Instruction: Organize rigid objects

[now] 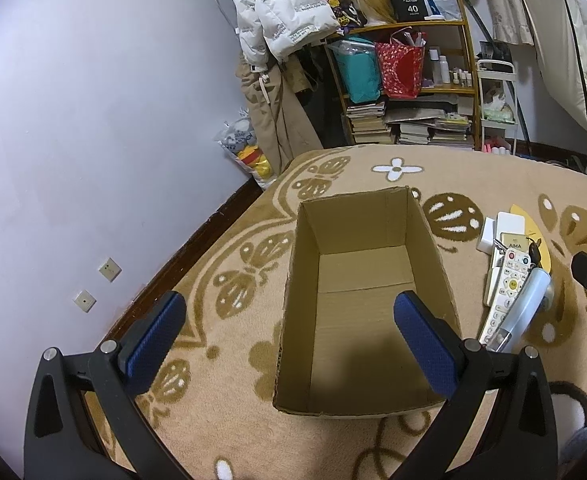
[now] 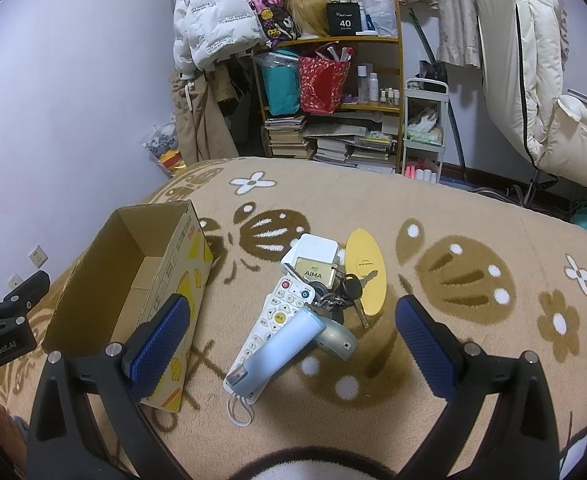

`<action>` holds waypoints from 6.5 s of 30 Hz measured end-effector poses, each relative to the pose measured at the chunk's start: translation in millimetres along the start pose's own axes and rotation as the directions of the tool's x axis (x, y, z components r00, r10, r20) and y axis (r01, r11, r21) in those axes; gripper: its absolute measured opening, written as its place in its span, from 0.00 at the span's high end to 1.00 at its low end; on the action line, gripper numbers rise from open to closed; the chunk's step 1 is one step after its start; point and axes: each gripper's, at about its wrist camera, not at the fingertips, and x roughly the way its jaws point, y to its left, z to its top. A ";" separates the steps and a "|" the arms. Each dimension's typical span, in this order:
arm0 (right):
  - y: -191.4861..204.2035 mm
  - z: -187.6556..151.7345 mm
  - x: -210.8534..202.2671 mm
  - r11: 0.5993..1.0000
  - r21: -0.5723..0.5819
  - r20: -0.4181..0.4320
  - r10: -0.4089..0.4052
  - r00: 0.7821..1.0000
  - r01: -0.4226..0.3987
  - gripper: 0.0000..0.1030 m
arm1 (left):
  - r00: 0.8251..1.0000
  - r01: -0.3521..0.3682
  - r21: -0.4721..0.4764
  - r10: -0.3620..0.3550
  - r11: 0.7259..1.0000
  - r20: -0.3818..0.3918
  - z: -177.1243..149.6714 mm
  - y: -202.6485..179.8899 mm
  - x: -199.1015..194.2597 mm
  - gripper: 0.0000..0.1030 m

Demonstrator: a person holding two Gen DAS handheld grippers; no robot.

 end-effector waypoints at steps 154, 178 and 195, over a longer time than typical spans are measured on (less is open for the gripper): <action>30.1 15.3 74.8 0.997 0.069 -0.141 0.043 0.989 -0.034 0.71 | 0.834 0.063 -0.107 -0.112 0.992 -0.540 -32.4 7.1 165.6 0.83; 119.9 87.3 56.3 0.975 -0.040 -0.004 0.220 0.975 -0.220 0.71 | 0.832 0.064 -0.114 -0.116 0.991 -0.542 -34.7 9.1 166.7 0.83; 138.8 74.9 103.8 0.950 0.076 -0.132 0.310 0.942 -0.302 0.72 | 0.829 0.068 -0.126 -0.126 0.990 -0.545 -35.2 10.0 169.1 0.83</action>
